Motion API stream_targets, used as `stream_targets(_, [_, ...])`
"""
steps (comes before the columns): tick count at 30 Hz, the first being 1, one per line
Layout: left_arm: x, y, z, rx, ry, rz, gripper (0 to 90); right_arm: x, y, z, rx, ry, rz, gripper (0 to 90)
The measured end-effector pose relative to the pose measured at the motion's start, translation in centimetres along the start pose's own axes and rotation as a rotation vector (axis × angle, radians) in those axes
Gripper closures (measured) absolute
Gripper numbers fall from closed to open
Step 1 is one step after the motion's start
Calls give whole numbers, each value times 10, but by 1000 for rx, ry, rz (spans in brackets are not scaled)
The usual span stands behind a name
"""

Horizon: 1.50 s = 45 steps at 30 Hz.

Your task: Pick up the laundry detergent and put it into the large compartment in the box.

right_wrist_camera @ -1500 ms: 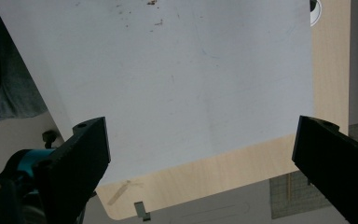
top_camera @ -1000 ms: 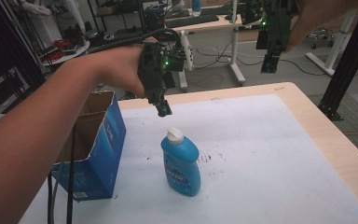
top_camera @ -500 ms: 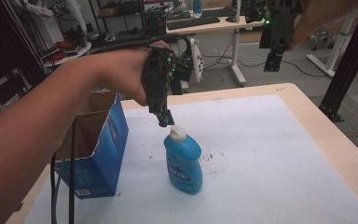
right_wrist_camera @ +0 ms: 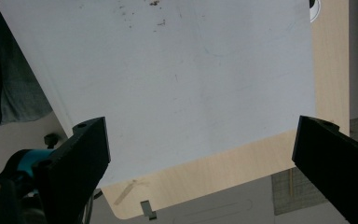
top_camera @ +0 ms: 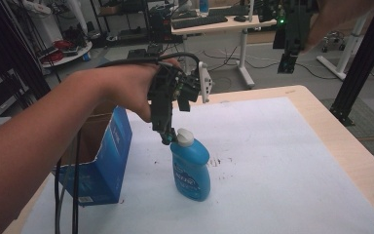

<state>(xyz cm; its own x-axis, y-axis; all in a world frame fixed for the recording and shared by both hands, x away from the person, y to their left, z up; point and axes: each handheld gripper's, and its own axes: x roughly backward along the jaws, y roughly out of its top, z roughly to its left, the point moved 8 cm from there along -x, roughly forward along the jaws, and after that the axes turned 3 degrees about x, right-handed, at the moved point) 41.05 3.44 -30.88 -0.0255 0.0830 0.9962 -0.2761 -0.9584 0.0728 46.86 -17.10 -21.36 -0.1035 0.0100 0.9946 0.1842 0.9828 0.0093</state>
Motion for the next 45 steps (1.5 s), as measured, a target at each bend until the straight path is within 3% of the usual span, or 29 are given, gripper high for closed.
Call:
stream_targets(9, [-16, 8, -7, -87, -16, 2, 69, -7, 0, 1, -6, 10, 10, 31])
stream_targets(13, [-26, 10, -9, -106, -31, 10, 68, -9, 0, 1, -9, 11, 14, 31])
stream_targets(25, [-46, 9, -14, -136, -42, 7, 69, -14, 4, 0, -6, 13, 26, 31])
stream_targets(33, [-55, 9, -13, -154, -44, 49, 69, -15, 7, 0, -2, 14, 20, 31])
stream_targets(36, [-62, 7, -12, -159, -30, 87, 69, -17, 7, 1, 3, 16, 21, 31])
stream_targets(45, [-69, 11, -12, -174, -36, 71, 69, -17, 2, 0, -12, 12, 19, 31])
